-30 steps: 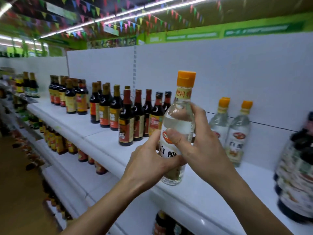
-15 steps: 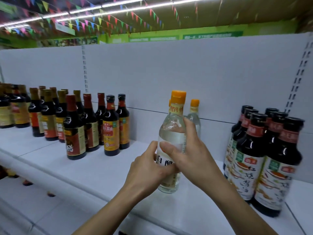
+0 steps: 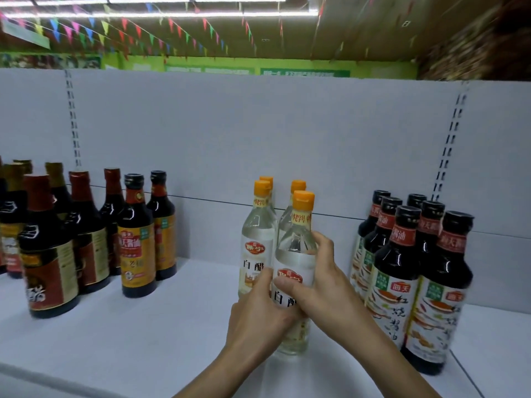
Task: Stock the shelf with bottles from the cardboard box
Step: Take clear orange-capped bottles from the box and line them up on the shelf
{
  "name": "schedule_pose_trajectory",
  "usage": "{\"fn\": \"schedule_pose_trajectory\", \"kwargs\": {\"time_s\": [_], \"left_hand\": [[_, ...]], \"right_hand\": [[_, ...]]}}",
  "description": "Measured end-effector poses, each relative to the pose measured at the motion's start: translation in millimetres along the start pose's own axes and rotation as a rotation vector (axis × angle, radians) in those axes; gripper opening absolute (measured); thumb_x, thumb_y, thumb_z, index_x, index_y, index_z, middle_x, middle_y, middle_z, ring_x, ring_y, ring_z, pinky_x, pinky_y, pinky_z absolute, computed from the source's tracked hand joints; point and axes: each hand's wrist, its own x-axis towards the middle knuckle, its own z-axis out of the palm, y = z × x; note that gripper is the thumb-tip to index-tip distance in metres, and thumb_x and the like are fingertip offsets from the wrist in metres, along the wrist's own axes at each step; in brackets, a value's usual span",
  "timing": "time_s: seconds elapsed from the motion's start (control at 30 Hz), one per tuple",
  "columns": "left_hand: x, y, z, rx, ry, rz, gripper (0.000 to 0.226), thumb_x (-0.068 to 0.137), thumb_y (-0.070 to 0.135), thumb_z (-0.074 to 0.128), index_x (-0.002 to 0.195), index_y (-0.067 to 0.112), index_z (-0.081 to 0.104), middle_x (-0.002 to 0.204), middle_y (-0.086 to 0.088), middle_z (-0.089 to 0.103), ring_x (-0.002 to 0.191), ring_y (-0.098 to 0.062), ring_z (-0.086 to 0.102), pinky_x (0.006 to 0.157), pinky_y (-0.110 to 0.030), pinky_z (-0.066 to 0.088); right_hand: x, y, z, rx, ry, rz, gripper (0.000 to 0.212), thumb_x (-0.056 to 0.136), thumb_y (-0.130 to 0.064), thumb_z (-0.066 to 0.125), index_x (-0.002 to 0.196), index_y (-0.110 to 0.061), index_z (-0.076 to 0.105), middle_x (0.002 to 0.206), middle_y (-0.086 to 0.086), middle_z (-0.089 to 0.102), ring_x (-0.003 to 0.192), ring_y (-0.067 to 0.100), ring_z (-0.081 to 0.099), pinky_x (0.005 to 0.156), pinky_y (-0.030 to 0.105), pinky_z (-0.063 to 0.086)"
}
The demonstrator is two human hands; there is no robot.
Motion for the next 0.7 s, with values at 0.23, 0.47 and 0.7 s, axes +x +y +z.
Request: {"fn": "schedule_pose_trajectory", "kwargs": {"time_s": [0.23, 0.47, 0.7], "left_hand": [[13, 3, 2, 0.034, -0.067, 0.010, 0.053, 0.047, 0.066, 0.046, 0.099, 0.055, 0.042, 0.083, 0.026, 0.061, 0.071, 0.006, 0.057, 0.056, -0.017, 0.042], [27, 3, 2, 0.070, -0.147, 0.068, 0.049, 0.071, 0.048, 0.066, 0.112, 0.040, 0.041, 0.108, 0.019, 0.067, 0.097, -0.010, 0.068, 0.085, -0.038, 0.060], [41, -15, -14, 0.125, -0.206, 0.162, 0.061, 0.081, 0.051, 0.077, 0.126, 0.045, 0.037, 0.117, 0.022, 0.057, 0.109, -0.009, 0.063, 0.088, -0.028, 0.054]], "right_hand": [[7, 12, 8, -0.012, 0.058, 0.056, 0.084, 0.082, -0.048, 0.078, 0.139, -0.052, 0.017, 0.134, -0.016, 0.059, 0.115, 0.009, 0.063, 0.097, 0.037, 0.054], [9, 26, 11, 0.030, 0.060, 0.082, 0.092, 0.076, -0.042, 0.083, 0.136, -0.067, 0.017, 0.125, -0.030, 0.060, 0.105, -0.013, 0.062, 0.083, 0.015, 0.053], [12, 39, 12, 0.070, 0.063, 0.145, 0.079, 0.071, -0.047, 0.083, 0.131, -0.062, 0.035, 0.112, -0.031, 0.069, 0.100, -0.011, 0.066, 0.073, 0.015, 0.055]]}}
